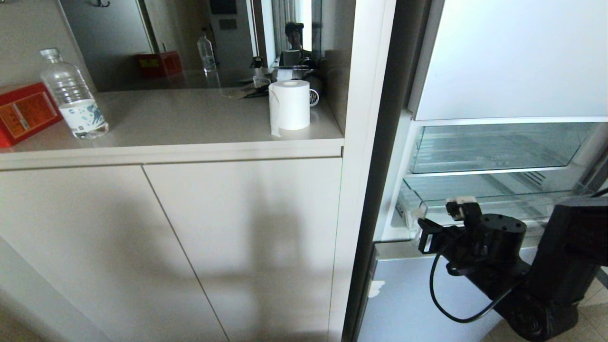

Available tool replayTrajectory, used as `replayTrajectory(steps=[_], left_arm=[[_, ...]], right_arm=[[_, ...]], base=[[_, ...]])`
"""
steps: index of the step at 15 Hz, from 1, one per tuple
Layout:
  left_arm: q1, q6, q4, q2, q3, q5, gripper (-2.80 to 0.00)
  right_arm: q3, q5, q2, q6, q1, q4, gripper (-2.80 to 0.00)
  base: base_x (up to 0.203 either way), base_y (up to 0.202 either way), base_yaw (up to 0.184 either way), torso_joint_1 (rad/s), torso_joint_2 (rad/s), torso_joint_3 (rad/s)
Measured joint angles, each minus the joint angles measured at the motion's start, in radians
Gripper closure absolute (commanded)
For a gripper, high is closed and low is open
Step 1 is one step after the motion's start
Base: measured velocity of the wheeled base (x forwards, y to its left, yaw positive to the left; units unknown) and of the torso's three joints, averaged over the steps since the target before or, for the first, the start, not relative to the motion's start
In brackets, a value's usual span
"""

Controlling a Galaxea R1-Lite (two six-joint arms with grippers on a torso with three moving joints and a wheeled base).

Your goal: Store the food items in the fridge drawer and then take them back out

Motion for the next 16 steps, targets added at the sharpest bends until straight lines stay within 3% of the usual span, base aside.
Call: replayTrajectory(steps=[1,11,14,16], left_arm=[[0.000,0.000,0.000,0.000,0.000,0.000,0.00],[0.000,0.000,0.000,0.000,0.000,0.000,0.00],[0.000,0.000,0.000,0.000,0.000,0.000,0.00],[0.000,0.000,0.000,0.000,0.000,0.000,0.00]], right_arm=[[0.030,-0.001,-0.024,-0.002,0.008,0.002,-2.80],[0.343,-0.080,-0.294,-0.007,0.108,0.001,-2.80],[0.318,-0.085,-0.415,-0.038,0.089,0.074,-2.80],[0.219,-0.083,-0.521,-0.050,0.055,0.245,-2.80]], base=[[0.000,0.000,0.000,0.000,0.00,0.000],[0.000,0.000,0.000,0.000,0.00,0.000],[0.000,0.000,0.000,0.000,0.00,0.000],[0.000,0.000,0.000,0.000,0.00,0.000]])
